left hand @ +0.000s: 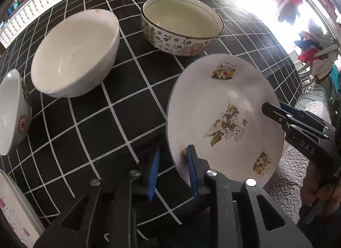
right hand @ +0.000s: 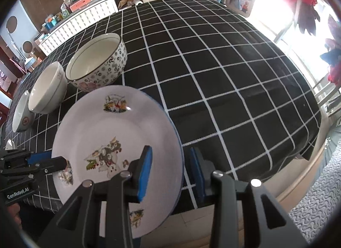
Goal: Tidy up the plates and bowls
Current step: 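Lift the cartoon-print plate and carry it toward the plate stack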
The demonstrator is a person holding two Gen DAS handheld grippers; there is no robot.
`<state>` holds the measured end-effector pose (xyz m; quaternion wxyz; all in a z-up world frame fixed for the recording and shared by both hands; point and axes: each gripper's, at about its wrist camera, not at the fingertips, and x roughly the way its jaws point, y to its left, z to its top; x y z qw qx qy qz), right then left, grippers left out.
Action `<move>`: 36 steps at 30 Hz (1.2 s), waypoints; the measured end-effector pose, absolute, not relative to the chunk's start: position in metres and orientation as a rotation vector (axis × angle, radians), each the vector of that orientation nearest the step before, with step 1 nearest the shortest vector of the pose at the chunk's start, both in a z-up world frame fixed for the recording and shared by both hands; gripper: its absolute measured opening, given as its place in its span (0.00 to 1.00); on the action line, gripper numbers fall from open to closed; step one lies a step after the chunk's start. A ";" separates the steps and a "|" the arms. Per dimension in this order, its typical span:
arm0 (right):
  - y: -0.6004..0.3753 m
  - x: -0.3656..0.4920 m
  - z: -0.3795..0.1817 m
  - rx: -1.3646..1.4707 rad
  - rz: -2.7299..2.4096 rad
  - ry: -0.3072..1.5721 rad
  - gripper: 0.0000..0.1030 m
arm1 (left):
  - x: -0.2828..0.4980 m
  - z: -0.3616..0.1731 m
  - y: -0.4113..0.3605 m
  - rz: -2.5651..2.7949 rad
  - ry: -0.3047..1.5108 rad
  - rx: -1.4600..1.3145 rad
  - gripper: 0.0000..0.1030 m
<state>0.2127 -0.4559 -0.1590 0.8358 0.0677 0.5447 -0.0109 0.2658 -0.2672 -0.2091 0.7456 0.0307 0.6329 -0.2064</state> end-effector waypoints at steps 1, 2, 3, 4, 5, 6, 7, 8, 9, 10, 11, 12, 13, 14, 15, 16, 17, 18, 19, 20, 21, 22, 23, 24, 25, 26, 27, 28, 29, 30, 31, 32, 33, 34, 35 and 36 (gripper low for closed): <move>-0.455 0.213 -0.160 0.142 -0.019 1.153 0.40 | 0.267 -0.210 -0.267 -0.453 1.389 0.060 0.23; -0.455 0.214 -0.161 0.141 -0.020 1.154 0.40 | 0.267 -0.211 -0.269 -0.454 1.391 0.061 0.23; -0.454 0.215 -0.161 0.140 -0.023 1.154 0.40 | 0.267 -0.211 -0.269 -0.455 1.391 0.065 0.22; -0.455 0.215 -0.162 0.138 -0.023 1.151 0.40 | 0.267 -0.212 -0.270 -0.456 1.389 0.070 0.21; -0.455 0.215 -0.162 0.136 -0.023 1.151 0.40 | 0.267 -0.213 -0.273 -0.461 1.387 0.077 0.20; -0.455 0.214 -0.162 0.131 -0.025 1.149 0.40 | 0.267 -0.213 -0.274 -0.464 1.386 0.078 0.18; -0.455 0.215 -0.162 0.128 -0.028 1.146 0.39 | 0.267 -0.213 -0.275 -0.466 1.385 0.079 0.16; -0.456 0.215 -0.162 0.125 -0.035 1.143 0.36 | 0.267 -0.214 -0.276 -0.467 1.384 0.078 0.15; -0.456 0.214 -0.162 0.124 -0.046 1.141 0.33 | 0.267 -0.214 -0.276 -0.464 1.382 0.079 0.15; -0.457 0.213 -0.162 0.127 -0.050 1.141 0.32 | 0.266 -0.214 -0.277 -0.463 1.379 0.081 0.15; -0.457 0.212 -0.162 0.135 -0.044 1.141 0.30 | 0.266 -0.214 -0.277 -0.463 1.379 0.076 0.15; -0.457 0.212 -0.162 0.140 -0.039 1.140 0.28 | 0.267 -0.214 -0.276 -0.467 1.379 0.069 0.15; -0.457 0.213 -0.162 0.141 -0.037 1.139 0.28 | 0.267 -0.214 -0.276 -0.470 1.380 0.065 0.15; -0.456 0.212 -0.162 0.137 -0.032 1.139 0.27 | 0.267 -0.214 -0.276 -0.469 1.381 0.063 0.14; -0.456 0.213 -0.163 0.136 -0.027 1.141 0.25 | 0.267 -0.214 -0.276 -0.469 1.380 0.066 0.14; -0.456 0.212 -0.163 0.138 -0.019 1.146 0.25 | 0.267 -0.214 -0.277 -0.466 1.378 0.075 0.15; -0.455 0.213 -0.163 0.137 -0.021 1.147 0.24 | 0.266 -0.214 -0.278 -0.464 1.375 0.080 0.15; -0.455 0.213 -0.163 0.133 -0.023 1.148 0.24 | 0.266 -0.214 -0.279 -0.463 1.373 0.083 0.15; -0.455 0.213 -0.163 0.135 -0.027 1.152 0.24 | 0.266 -0.214 -0.279 -0.464 1.371 0.082 0.15; -0.454 0.213 -0.163 0.136 -0.034 1.157 0.24 | 0.266 -0.214 -0.277 -0.469 1.369 0.077 0.14; -0.452 0.213 -0.162 0.134 -0.040 1.159 0.25 | 0.266 -0.214 -0.275 -0.473 1.368 0.070 0.14; -0.450 0.211 -0.161 0.129 -0.046 1.156 0.25 | 0.266 -0.214 -0.273 -0.477 1.367 0.064 0.14; -0.447 0.214 -0.159 0.129 -0.045 1.153 0.25 | 0.265 -0.214 -0.271 -0.476 1.368 0.065 0.14; -0.446 0.214 -0.159 0.133 -0.044 1.154 0.25 | 0.265 -0.214 -0.270 -0.474 1.367 0.072 0.14; -0.445 0.214 -0.159 0.139 -0.041 1.157 0.25 | 0.264 -0.213 -0.269 -0.470 1.366 0.079 0.14; -0.444 0.214 -0.159 0.144 -0.038 1.158 0.25 | 0.264 -0.213 -0.267 -0.464 1.366 0.081 0.14; -0.445 0.214 -0.159 0.150 -0.031 1.161 0.25 | 0.264 -0.213 -0.265 -0.460 1.366 0.080 0.14; -0.443 0.213 -0.158 0.158 -0.021 1.163 0.25 | 0.264 -0.213 -0.261 -0.455 1.366 0.076 0.14; -0.441 0.213 -0.157 0.164 -0.015 1.164 0.25 | 0.263 -0.212 -0.258 -0.452 1.367 0.072 0.14; -0.438 0.211 -0.155 0.164 -0.014 1.163 0.25 | 0.263 -0.211 -0.254 -0.450 1.368 0.064 0.14; -0.435 0.210 -0.152 0.158 -0.013 1.157 0.25 | 0.262 -0.210 -0.250 -0.449 1.371 0.053 0.15; -0.430 0.210 -0.149 0.156 -0.011 1.150 0.25 | 0.260 -0.207 -0.245 -0.447 1.372 0.045 0.15; -0.428 0.209 -0.147 0.157 -0.007 1.146 0.25 | 0.258 -0.205 -0.241 -0.444 1.367 0.042 0.15; -0.424 0.208 -0.143 0.161 -0.001 1.142 0.25 | 0.257 -0.202 -0.238 -0.441 1.363 0.040 0.15; -0.420 0.208 -0.140 0.164 0.006 1.139 0.25 | 0.254 -0.199 -0.234 -0.436 1.358 0.039 0.15; -0.417 0.207 -0.138 0.163 0.011 1.137 0.25 | 0.251 -0.194 -0.228 -0.429 1.351 0.036 0.15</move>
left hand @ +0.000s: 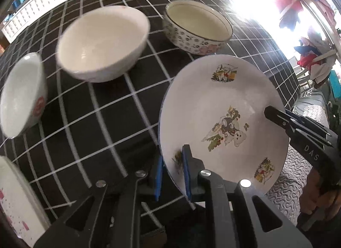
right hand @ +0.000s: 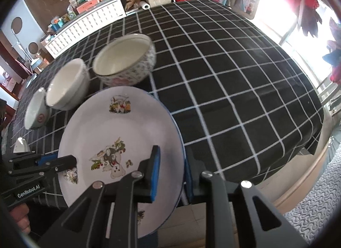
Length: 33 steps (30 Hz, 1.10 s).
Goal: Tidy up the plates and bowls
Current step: 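Lift the cartoon-print plate and carry it toward the plate stack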
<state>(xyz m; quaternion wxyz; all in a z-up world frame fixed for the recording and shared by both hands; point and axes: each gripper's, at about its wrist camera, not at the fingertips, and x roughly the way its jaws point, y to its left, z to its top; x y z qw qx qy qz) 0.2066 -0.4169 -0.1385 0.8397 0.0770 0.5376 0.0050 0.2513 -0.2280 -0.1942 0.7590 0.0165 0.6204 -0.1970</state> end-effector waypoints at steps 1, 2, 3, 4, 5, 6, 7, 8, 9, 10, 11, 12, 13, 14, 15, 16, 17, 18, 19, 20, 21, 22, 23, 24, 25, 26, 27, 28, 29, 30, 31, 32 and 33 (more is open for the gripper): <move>-0.411 0.205 -0.135 0.156 0.019 1.133 0.25 | 0.249 -0.191 -0.223 -0.424 1.347 0.031 0.15; -0.405 0.204 -0.133 0.154 0.026 1.131 0.25 | 0.247 -0.186 -0.216 -0.416 1.345 0.021 0.15; -0.401 0.201 -0.132 0.155 0.033 1.130 0.25 | 0.245 -0.184 -0.212 -0.409 1.343 0.016 0.15; -0.394 0.199 -0.128 0.160 0.046 1.128 0.25 | 0.243 -0.181 -0.205 -0.396 1.340 0.011 0.15; -0.389 0.198 -0.125 0.161 0.053 1.128 0.25 | 0.240 -0.178 -0.200 -0.388 1.336 0.007 0.15; -0.383 0.196 -0.121 0.156 0.057 1.124 0.25 | 0.237 -0.175 -0.193 -0.381 1.332 -0.004 0.15; -0.377 0.195 -0.117 0.146 0.061 1.120 0.25 | 0.234 -0.171 -0.185 -0.375 1.327 -0.013 0.15; -0.372 0.194 -0.114 0.140 0.067 1.115 0.25 | 0.230 -0.167 -0.178 -0.367 1.320 -0.021 0.15; -0.366 0.193 -0.111 0.134 0.076 1.112 0.25 | 0.226 -0.164 -0.173 -0.361 1.315 -0.026 0.15; -0.360 0.193 -0.108 0.130 0.086 1.109 0.25 | 0.222 -0.161 -0.165 -0.350 1.308 -0.034 0.15; -0.355 0.192 -0.106 0.128 0.095 1.106 0.25 | 0.218 -0.157 -0.156 -0.340 1.302 -0.044 0.15; -0.349 0.191 -0.103 0.122 0.105 1.102 0.25 | 0.214 -0.154 -0.148 -0.332 1.299 -0.052 0.15; -0.344 0.190 -0.101 0.115 0.113 1.099 0.25 | 0.209 -0.150 -0.138 -0.321 1.297 -0.067 0.15; -0.337 0.189 -0.098 0.105 0.123 1.093 0.25 | 0.205 -0.148 -0.131 -0.312 1.297 -0.078 0.15; -0.330 0.187 -0.095 0.098 0.132 1.087 0.25 | 0.201 -0.147 -0.125 -0.305 1.297 -0.088 0.15; -0.325 0.186 -0.093 0.093 0.139 1.083 0.25 | 0.198 -0.145 -0.119 -0.299 1.295 -0.095 0.15; -0.319 0.184 -0.092 0.090 0.146 1.079 0.25 | 0.194 -0.142 -0.111 -0.291 1.292 -0.105 0.15; -0.316 0.185 -0.092 0.089 0.153 1.077 0.25 | 0.191 -0.140 -0.105 -0.285 1.288 -0.109 0.15; -0.309 0.184 -0.091 0.087 0.165 1.077 0.25 | 0.187 -0.137 -0.098 -0.274 1.281 -0.113 0.15; -0.304 0.184 -0.091 0.086 0.174 1.078 0.25 | 0.184 -0.135 -0.093 -0.264 1.275 -0.117 0.15; -0.299 0.184 -0.090 0.083 0.185 1.076 0.25 | 0.180 -0.132 -0.087 -0.251 1.269 -0.120 0.15; -0.291 0.181 -0.087 0.077 0.193 1.073 0.25 | 0.176 -0.129 -0.080 -0.240 1.265 -0.126 0.15; -0.285 0.181 -0.086 0.070 0.202 1.070 0.25 | 0.173 -0.127 -0.072 -0.233 1.262 -0.133 0.15; -0.278 0.180 -0.084 0.063 0.212 1.066 0.25 | 0.168 -0.124 -0.063 -0.221 1.258 -0.142 0.15; -0.272 0.180 -0.083 0.057 0.222 1.063 0.25 | 0.165 -0.123 -0.057 -0.213 1.256 -0.150 0.15; -0.266 0.179 -0.082 0.053 0.231 1.062 0.25 | 0.164 -0.122 -0.052 -0.207 1.254 -0.156 0.15; -0.259 0.179 -0.081 0.047 0.240 1.060 0.25 | 0.159 -0.120 -0.043 -0.195 1.250 -0.165 0.15; -0.252 0.176 -0.081 0.042 0.249 1.060 0.25 | 0.158 -0.120 -0.039 -0.186 1.249 -0.169 0.15; -0.247 0.174 -0.081 0.037 0.258 1.061 0.25 | 0.155 -0.119 -0.031 -0.174 1.246 -0.175 0.15; -0.242 0.174 -0.081 0.032 0.268 1.062 0.25 | 0.150 -0.118 -0.022 -0.163 1.245 -0.182 0.15; -0.233 0.173 -0.081 0.024 0.283 1.064 0.25 | 0.147 -0.117 -0.016 -0.153 1.244 -0.188 0.15; -0.228 0.170 -0.081 0.020 0.292 1.065 0.25 | 0.144 -0.117 -0.008 -0.143 1.243 -0.195 0.15; -0.221 0.169 -0.081 0.014 0.305 1.065 0.25 | 0.140 -0.118 -0.001 -0.131 1.240 -0.204 0.15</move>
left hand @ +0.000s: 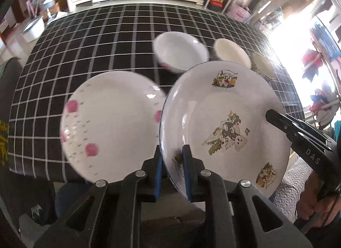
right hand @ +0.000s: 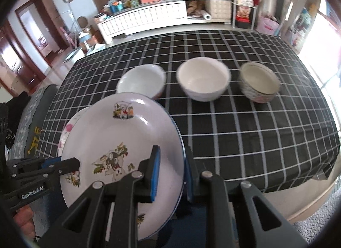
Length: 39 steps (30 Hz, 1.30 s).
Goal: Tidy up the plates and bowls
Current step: 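Lift the cartoon-print plate and carry it toward the plate stack, then lower the cartoon-print plate onto the pink-flower plate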
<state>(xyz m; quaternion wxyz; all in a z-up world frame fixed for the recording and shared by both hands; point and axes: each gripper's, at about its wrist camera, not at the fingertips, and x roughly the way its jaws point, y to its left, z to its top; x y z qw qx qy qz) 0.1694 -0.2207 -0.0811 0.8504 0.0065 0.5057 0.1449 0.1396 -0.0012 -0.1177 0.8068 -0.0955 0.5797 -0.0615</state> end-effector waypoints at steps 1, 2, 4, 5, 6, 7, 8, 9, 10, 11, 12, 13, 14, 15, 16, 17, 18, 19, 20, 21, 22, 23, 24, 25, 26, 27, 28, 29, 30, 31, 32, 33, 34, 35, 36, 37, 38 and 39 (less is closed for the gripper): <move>-0.212 0.169 -0.082 0.006 0.323 1.065 0.25 | 0.136 -0.119 0.005 -0.121 1.241 -0.214 0.15; -0.207 0.168 -0.082 0.003 0.332 1.065 0.25 | 0.133 -0.121 0.013 -0.109 1.244 -0.228 0.15; -0.193 0.168 -0.084 -0.009 0.348 1.071 0.25 | 0.126 -0.123 0.023 -0.093 1.250 -0.242 0.15; -0.188 0.167 -0.086 -0.013 0.355 1.075 0.25 | 0.123 -0.124 0.030 -0.082 1.252 -0.248 0.15; -0.182 0.166 -0.087 -0.018 0.363 1.080 0.25 | 0.122 -0.124 0.034 -0.076 1.252 -0.252 0.15; -0.176 0.167 -0.089 -0.022 0.369 1.086 0.25 | 0.120 -0.125 0.040 -0.066 1.254 -0.255 0.15; -0.171 0.167 -0.091 -0.026 0.376 1.089 0.25 | 0.117 -0.126 0.045 -0.056 1.254 -0.260 0.15; -0.165 0.166 -0.092 -0.032 0.383 1.093 0.25 | 0.116 -0.127 0.050 -0.050 1.256 -0.264 0.15; -0.160 0.167 -0.094 -0.036 0.389 1.095 0.25 | 0.115 -0.128 0.056 -0.042 1.260 -0.270 0.15; -0.157 0.167 -0.095 -0.039 0.397 1.098 0.25 | 0.114 -0.130 0.063 -0.031 1.264 -0.276 0.15; -0.152 0.166 -0.096 -0.041 0.403 1.099 0.25 | 0.115 -0.132 0.066 -0.025 1.269 -0.278 0.15; -0.146 0.167 -0.098 -0.041 0.412 1.103 0.25 | 0.115 -0.134 0.071 -0.016 1.275 -0.280 0.15; -0.142 0.167 -0.101 -0.039 0.417 1.106 0.25 | 0.115 -0.137 0.076 -0.006 1.283 -0.283 0.15; -0.138 0.166 -0.102 -0.037 0.419 1.110 0.25 | 0.115 -0.139 0.081 0.002 1.292 -0.285 0.16; -0.133 0.167 -0.106 -0.037 0.425 1.119 0.25 | 0.113 -0.139 0.084 0.008 1.298 -0.288 0.16; -0.130 0.167 -0.109 -0.038 0.429 1.125 0.25 | 0.113 -0.141 0.089 0.016 1.305 -0.290 0.16; -0.127 0.168 -0.111 -0.039 0.434 1.134 0.25 | 0.111 -0.142 0.091 0.022 1.309 -0.289 0.16; -0.124 0.168 -0.114 -0.040 0.438 1.142 0.25 | 0.112 -0.143 0.093 0.027 1.312 -0.290 0.15; -0.121 0.169 -0.116 -0.042 0.441 1.149 0.25 | 0.112 -0.145 0.097 0.033 1.317 -0.293 0.15; -0.119 0.169 -0.117 -0.045 0.443 1.153 0.25 | 0.113 -0.148 0.098 0.037 1.320 -0.296 0.15; -0.115 0.170 -0.120 -0.051 0.445 1.159 0.25 | 0.113 -0.151 0.100 0.041 1.324 -0.302 0.15; -0.113 0.170 -0.120 -0.056 0.447 1.162 0.25 | 0.113 -0.153 0.102 0.045 1.328 -0.308 0.15; -0.111 0.171 -0.121 -0.061 0.449 1.165 0.25 | 0.113 -0.154 0.104 0.047 1.330 -0.314 0.16; -0.107 0.171 -0.122 -0.065 0.452 1.169 0.25 | 0.114 -0.156 0.106 0.050 1.333 -0.320 0.16; -0.105 0.172 -0.123 -0.067 0.453 1.173 0.25 | 0.114 -0.158 0.107 0.053 1.338 -0.325 0.16; -0.103 0.172 -0.125 -0.068 0.453 1.177 0.25 | 0.115 -0.159 0.109 0.053 1.343 -0.328 0.16; -0.103 0.173 -0.127 -0.068 0.454 1.182 0.25 | 0.116 -0.161 0.111 0.054 1.347 -0.329 0.16; -0.101 0.173 -0.128 -0.069 0.453 1.185 0.25 | 0.117 -0.162 0.112 0.055 1.349 -0.327 0.16; -0.100 0.174 -0.131 -0.069 0.451 1.188 0.25 | 0.117 -0.162 0.112 0.056 1.349 -0.322 0.16; -0.099 0.174 -0.132 -0.069 0.450 1.192 0.25 | 0.118 -0.162 0.113 0.060 1.348 -0.316 0.16; -0.099 0.175 -0.133 -0.068 0.450 1.196 0.25 | 0.119 -0.162 0.112 0.063 1.348 -0.305 0.16; -0.099 0.176 -0.134 -0.069 0.449 1.199 0.25 | 0.119 -0.162 0.113 0.066 1.346 -0.299 0.16; -0.098 0.177 -0.135 -0.071 0.448 1.200 0.25 | 0.120 -0.162 0.114 0.067 1.345 -0.297 0.16; -0.098 0.177 -0.136 -0.073 0.447 1.202 0.25 | 0.122 -0.163 0.114 0.067 1.347 -0.295 0.15; -0.098 0.178 -0.137 -0.074 0.446 1.204 0.25 | 0.121 -0.163 0.115 0.066 1.346 -0.296 0.15; -0.098 0.179 -0.138 -0.074 0.447 1.207 0.25 | 0.123 -0.163 0.116 0.066 1.346 -0.295 0.15; -0.097 0.180 -0.138 -0.074 0.446 1.211 0.25 | 0.124 -0.164 0.117 0.067 1.347 -0.292 0.15; -0.096 0.182 -0.140 -0.074 0.445 1.214 0.25 | 0.125 -0.164 0.117 0.070 1.348 -0.287 0.15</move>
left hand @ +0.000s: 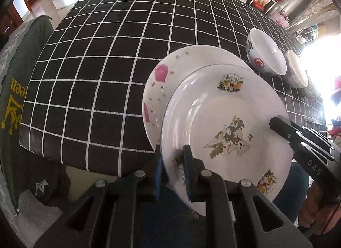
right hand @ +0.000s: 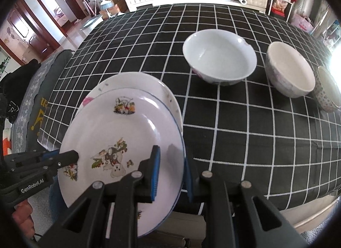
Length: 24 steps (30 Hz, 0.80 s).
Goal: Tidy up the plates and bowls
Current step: 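Lower the cartoon-print plate onto the pink-flower plate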
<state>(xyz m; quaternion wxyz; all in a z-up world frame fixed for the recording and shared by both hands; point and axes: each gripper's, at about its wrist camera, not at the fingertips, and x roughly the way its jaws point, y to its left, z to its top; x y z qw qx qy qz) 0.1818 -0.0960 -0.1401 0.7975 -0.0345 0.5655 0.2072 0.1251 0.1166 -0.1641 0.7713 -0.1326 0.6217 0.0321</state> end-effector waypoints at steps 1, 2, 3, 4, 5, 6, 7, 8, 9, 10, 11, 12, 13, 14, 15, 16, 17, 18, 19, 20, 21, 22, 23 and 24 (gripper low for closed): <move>-0.095 0.183 -0.142 -0.076 0.443 1.218 0.25 | 0.127 -0.164 0.116 0.074 1.348 -0.275 0.15; -0.095 0.184 -0.143 -0.078 0.443 1.220 0.25 | 0.128 -0.164 0.115 0.079 1.346 -0.264 0.15; -0.094 0.185 -0.144 -0.080 0.439 1.224 0.25 | 0.129 -0.164 0.115 0.080 1.346 -0.261 0.16; -0.094 0.186 -0.146 -0.079 0.438 1.228 0.25 | 0.130 -0.165 0.115 0.080 1.346 -0.259 0.15; -0.094 0.186 -0.147 -0.077 0.438 1.232 0.25 | 0.132 -0.165 0.116 0.081 1.347 -0.259 0.15; -0.094 0.187 -0.148 -0.073 0.439 1.237 0.25 | 0.133 -0.165 0.116 0.079 1.348 -0.256 0.15; -0.094 0.187 -0.150 -0.071 0.439 1.242 0.25 | 0.134 -0.165 0.116 0.081 1.348 -0.250 0.15; -0.094 0.188 -0.151 -0.070 0.439 1.247 0.25 | 0.136 -0.165 0.117 0.082 1.347 -0.246 0.15; -0.094 0.189 -0.153 -0.068 0.438 1.253 0.25 | 0.137 -0.166 0.117 0.083 1.347 -0.244 0.15; -0.093 0.189 -0.153 -0.066 0.439 1.254 0.25 | 0.139 -0.166 0.117 0.084 1.347 -0.245 0.15; -0.092 0.189 -0.154 -0.065 0.439 1.256 0.25 | 0.140 -0.166 0.118 0.086 1.348 -0.245 0.15; -0.092 0.190 -0.155 -0.064 0.438 1.260 0.25 | 0.141 -0.166 0.118 0.089 1.347 -0.242 0.15; -0.091 0.191 -0.155 -0.065 0.438 1.264 0.25 | 0.143 -0.166 0.117 0.093 1.345 -0.228 0.15; -0.091 0.192 -0.156 -0.066 0.437 1.267 0.25 | 0.145 -0.166 0.116 0.097 1.343 -0.219 0.15; -0.090 0.192 -0.156 -0.068 0.436 1.270 0.25 | 0.148 -0.167 0.116 0.100 1.341 -0.212 0.15; -0.089 0.194 -0.157 -0.069 0.434 1.273 0.25 | 0.149 -0.168 0.117 0.100 1.341 -0.212 0.15; -0.089 0.196 -0.157 -0.068 0.434 1.276 0.26 | 0.151 -0.168 0.118 0.098 1.341 -0.217 0.15; -0.088 0.197 -0.158 -0.068 0.433 1.280 0.26 | 0.152 -0.169 0.119 0.096 1.341 -0.221 0.15; -0.087 0.199 -0.159 -0.070 0.431 1.285 0.26 | 0.154 -0.169 0.120 0.093 1.341 -0.228 0.15; -0.087 0.199 -0.159 -0.072 0.430 1.287 0.26 | 0.155 -0.170 0.121 0.091 1.340 -0.232 0.15; -0.086 0.200 -0.160 -0.075 0.427 1.289 0.26 | 0.156 -0.170 0.122 0.089 1.339 -0.235 0.15; -0.085 0.201 -0.160 -0.077 0.424 1.290 0.26 | 0.158 -0.171 0.123 0.087 1.339 -0.235 0.15; -0.085 0.202 -0.161 -0.080 0.422 1.291 0.26 | 0.160 -0.171 0.123 0.084 1.338 -0.235 0.15; -0.084 0.202 -0.161 -0.082 0.419 1.292 0.26 | 0.160 -0.171 0.123 0.083 1.337 -0.236 0.15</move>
